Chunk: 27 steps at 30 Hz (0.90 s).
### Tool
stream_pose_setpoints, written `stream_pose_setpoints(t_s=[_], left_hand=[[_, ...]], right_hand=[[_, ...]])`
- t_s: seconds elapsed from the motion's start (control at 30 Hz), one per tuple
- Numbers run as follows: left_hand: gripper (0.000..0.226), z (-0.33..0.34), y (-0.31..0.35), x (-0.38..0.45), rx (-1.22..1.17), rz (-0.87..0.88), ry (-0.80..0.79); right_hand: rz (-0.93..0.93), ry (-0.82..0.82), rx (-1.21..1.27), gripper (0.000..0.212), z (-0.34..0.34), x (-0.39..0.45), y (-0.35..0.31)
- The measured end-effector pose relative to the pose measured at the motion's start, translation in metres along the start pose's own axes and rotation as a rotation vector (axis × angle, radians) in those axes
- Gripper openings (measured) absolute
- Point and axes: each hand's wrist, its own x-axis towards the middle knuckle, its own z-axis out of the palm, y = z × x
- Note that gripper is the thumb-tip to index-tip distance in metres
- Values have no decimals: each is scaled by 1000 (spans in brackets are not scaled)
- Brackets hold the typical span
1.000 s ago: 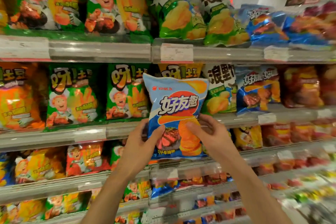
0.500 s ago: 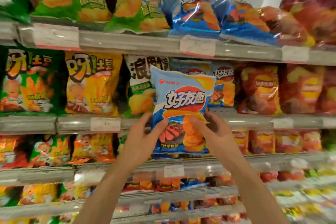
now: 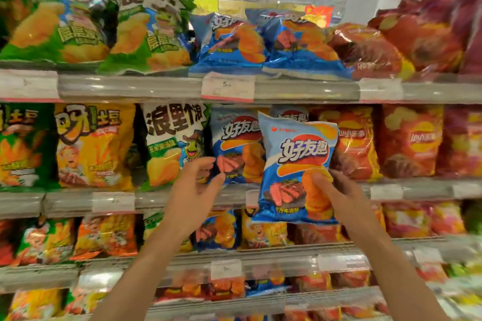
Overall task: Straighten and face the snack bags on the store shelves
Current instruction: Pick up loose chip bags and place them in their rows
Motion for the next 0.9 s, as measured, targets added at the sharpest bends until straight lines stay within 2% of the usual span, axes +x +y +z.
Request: stream_pose_setpoints(t_s=[0.07,0.13,0.33,0.43,0.5,0.67,0.73,0.8,0.9], left_hand=[[40,11,-3,13,143,115,38],[44,22,-6,25,246,210,50],[46,44,-17,50,367,330,39],[44,47,-26,54,429,385,44],[44,48,-31,54,442,403,48],[42,50,-37,56,454,445,74],[42,51,-37,56,455,448,82],[42,52,-37,57,458,449,77],[43,50,-37,59,463,437,63]], right_hand=[[1,43,-6,31,-8,19,5],[-17,67,-8,34,-10,39,6],[-90,115,-52,30,8,82,-4],[-98,104,-158,43,20,88,-2],[-131,157,-246,59,23,87,4],[-447,329,-547,74,39,66,11],[-560,327,-704,81,54,58,19],[-550,265,-828,87,64,59,30],[-477,221,-866,92,60,73,38]])
